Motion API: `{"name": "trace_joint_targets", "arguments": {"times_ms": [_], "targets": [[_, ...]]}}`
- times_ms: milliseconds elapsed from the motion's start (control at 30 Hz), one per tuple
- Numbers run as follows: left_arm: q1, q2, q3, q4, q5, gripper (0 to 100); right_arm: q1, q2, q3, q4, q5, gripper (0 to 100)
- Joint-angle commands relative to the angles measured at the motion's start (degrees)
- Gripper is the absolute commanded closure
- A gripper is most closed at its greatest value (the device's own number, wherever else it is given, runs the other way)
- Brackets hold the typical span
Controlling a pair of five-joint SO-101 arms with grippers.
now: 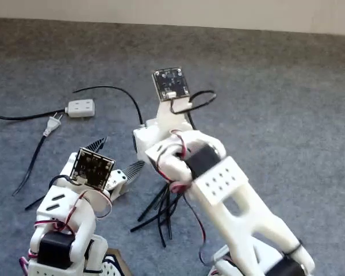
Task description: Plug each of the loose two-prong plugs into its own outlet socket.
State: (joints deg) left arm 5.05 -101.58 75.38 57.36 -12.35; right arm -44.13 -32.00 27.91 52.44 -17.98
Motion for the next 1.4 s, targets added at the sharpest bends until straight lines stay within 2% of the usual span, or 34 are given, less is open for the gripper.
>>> {"name": "trace_joint_targets", "arguments": {"times_ms": [0, 133, 333, 633, 767, 933, 1167, 1233, 1367], "targets": [[-0.7, -0.3, 1.5, -2.5, 0.5, 65, -1.7, -8.1, -0.5, 2.8, 0.3, 99.4], [-0.8, -0.3, 1.6, -2.5, 0.5, 65, -1.5, -9.3, -0.7, 5.9, 2.2, 99.4], [-4.6, -0.3, 1.5, -2.6, 0.5, 65, 0.1, -9.3, -0.5, 9.9, 4.6, 99.4], [-4.6, -0.2, 1.7, -3.3, 0.5, 65, 0.9, -9.3, -0.5, 16.0, 9.6, 99.4], [-4.5, -0.2, 1.6, -3.1, 0.5, 65, 2.0, -9.2, -0.5, 15.8, 9.9, 99.3], [-4.4, -0.3, 1.6, -2.1, 0.5, 65, 8.3, -9.2, 5.2, 15.6, 17.1, 99.3], [-4.4, -0.3, 2.5, -1.8, 0.5, 65, 12.3, -9.4, 22.4, 9.1, 25.5, 99.3], [-4.4, -0.3, 3.5, -1.9, 0.5, 65, 13.2, -9.4, 23.1, 9.1, 28.4, 99.3], [-4.8, -0.8, 5.5, -0.5, 0.3, 65, 15.2, -9.4, 23.0, 9.4, 29.0, 99.3]]}}
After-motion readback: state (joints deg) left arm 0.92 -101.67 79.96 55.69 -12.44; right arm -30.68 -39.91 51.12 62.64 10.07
